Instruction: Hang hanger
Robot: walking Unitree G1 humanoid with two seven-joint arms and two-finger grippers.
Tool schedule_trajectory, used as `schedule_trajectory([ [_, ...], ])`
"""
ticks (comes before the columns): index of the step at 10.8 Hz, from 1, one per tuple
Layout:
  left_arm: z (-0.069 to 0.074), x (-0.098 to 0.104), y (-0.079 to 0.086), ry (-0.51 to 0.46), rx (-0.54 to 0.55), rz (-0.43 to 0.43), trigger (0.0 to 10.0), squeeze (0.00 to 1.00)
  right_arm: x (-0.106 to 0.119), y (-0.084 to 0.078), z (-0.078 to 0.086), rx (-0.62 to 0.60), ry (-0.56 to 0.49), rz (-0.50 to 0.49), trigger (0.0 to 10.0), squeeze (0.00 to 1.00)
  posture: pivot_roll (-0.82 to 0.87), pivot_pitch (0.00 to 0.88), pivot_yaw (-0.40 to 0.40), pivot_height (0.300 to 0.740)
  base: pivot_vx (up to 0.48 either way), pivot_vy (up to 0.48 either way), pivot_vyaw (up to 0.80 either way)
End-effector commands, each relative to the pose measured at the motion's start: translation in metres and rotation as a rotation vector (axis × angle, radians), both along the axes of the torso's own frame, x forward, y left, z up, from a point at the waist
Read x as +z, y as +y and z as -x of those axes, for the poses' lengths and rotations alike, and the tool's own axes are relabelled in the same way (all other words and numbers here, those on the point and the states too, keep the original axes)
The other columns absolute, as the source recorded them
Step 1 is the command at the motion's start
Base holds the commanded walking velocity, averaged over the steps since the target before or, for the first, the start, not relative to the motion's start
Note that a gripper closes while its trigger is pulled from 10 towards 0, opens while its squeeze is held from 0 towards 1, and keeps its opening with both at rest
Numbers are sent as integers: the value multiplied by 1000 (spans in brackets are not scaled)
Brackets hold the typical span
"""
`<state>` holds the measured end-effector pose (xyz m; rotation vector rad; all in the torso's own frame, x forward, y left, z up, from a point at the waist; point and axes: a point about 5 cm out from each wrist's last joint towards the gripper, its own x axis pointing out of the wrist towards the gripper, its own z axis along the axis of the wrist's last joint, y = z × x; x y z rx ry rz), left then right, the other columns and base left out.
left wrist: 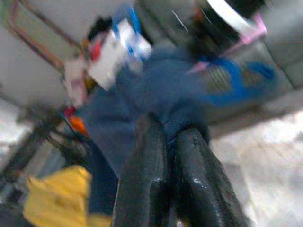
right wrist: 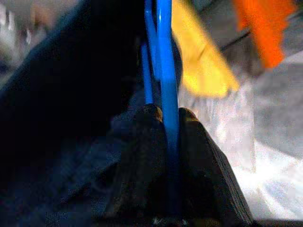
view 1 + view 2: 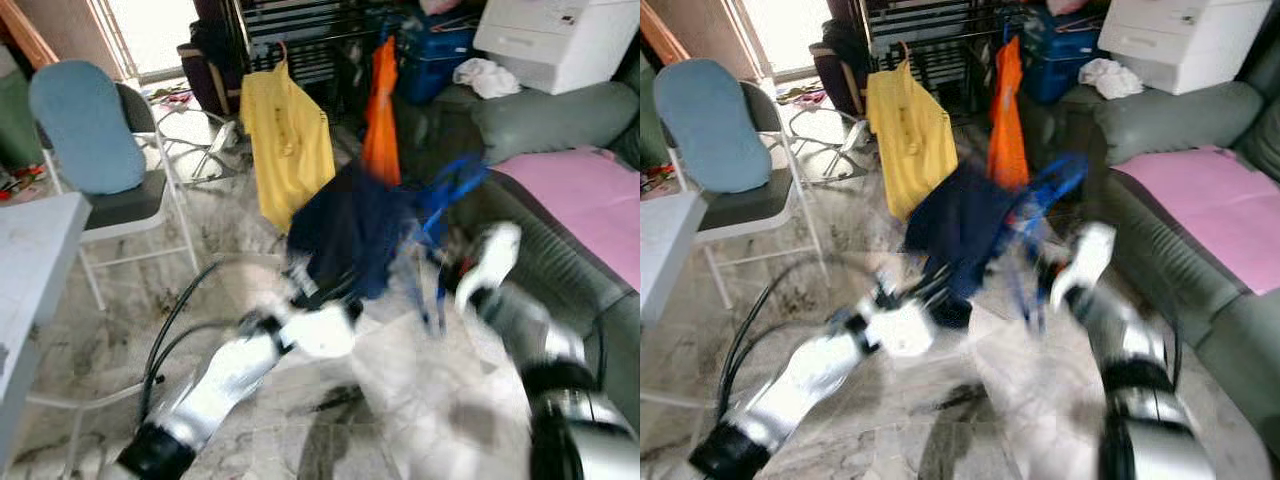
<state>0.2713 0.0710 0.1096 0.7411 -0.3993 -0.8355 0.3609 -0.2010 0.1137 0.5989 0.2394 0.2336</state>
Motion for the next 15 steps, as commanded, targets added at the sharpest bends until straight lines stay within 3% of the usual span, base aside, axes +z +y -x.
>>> schedule_trajectory([
  [1,0,-7,6,10,24,-22,10000,0,24,-4,-11,-88,-81,-92,10000,0,-93,0,87,740,0,0,0],
  [4,2,-30,11,96,59,-74,10000,0,72,28,-18,0,-270,-182,10000,0,-100,0,85,740,0,0,0],
  [6,6,-42,0,158,13,-86,10000,0,97,43,-20,-9,-359,-307,10000,0,-110,0,88,740,0,0,0],
  [7,7,-49,-8,166,-14,-125,10000,0,106,65,-16,96,-375,-354,10000,0,-112,0,84,740,0,0,0],
  [8,5,-49,-11,164,-5,-128,10000,0,103,87,-5,257,-426,-184,10000,0,-114,0,81,740,0,0,0],
  [10,2,-53,-12,178,12,-127,10000,0,95,100,10,373,-486,-40,10000,0,-117,0,77,740,0,0,0],
  [11,2,-53,-16,209,17,-81,10000,1000,86,103,16,401,-523,118,10000,0,-119,0,77,740,0,0,0],
  [15,5,-55,-22,260,-14,-60,10000,1000,66,104,28,435,-549,318,10000,0,-123,0,73,740,0,0,0],
])
